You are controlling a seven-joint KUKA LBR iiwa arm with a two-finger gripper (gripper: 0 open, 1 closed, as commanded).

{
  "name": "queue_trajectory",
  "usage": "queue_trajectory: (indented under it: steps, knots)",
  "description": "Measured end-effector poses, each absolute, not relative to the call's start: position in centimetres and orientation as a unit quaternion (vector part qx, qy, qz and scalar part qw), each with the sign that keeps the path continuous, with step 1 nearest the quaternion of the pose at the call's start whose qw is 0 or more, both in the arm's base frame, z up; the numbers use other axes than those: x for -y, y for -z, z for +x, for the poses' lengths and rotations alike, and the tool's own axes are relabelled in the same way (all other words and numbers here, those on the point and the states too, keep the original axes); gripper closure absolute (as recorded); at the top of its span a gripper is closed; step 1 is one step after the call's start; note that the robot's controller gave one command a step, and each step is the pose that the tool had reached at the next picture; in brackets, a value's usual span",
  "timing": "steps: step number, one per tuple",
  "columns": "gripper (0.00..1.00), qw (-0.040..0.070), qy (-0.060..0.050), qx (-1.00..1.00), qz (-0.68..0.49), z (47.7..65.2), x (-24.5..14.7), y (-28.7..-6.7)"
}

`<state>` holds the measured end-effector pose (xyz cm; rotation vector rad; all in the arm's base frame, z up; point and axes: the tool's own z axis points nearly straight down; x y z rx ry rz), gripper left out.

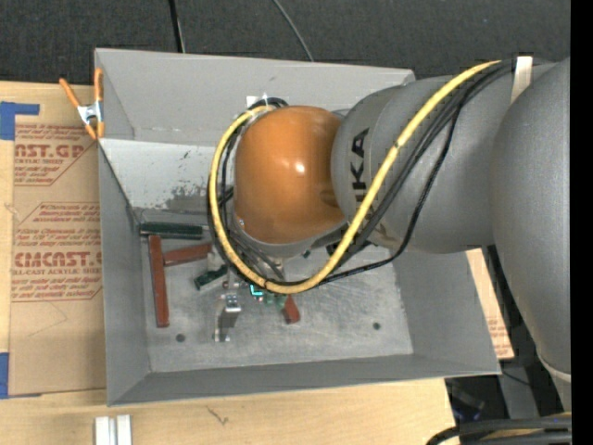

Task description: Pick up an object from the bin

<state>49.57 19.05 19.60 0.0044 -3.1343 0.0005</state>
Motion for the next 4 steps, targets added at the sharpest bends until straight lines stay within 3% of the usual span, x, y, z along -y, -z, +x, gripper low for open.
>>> queue_trajectory:
  steps: [1,2,3,4]
  knots:
    - [0.0,0.0,0.001,1.0,0.0,49.8,-19.0,-20.0]
    - [0.0,-0.005,0.002,1.0,0.021,53.9,-16.7,-15.4]
    - [0.0,-0.009,0.002,0.999,0.049,54.5,-15.3,-8.3]
    - [1.0,-0.01,0.004,0.999,0.053,57.8,-13.2,-7.7]
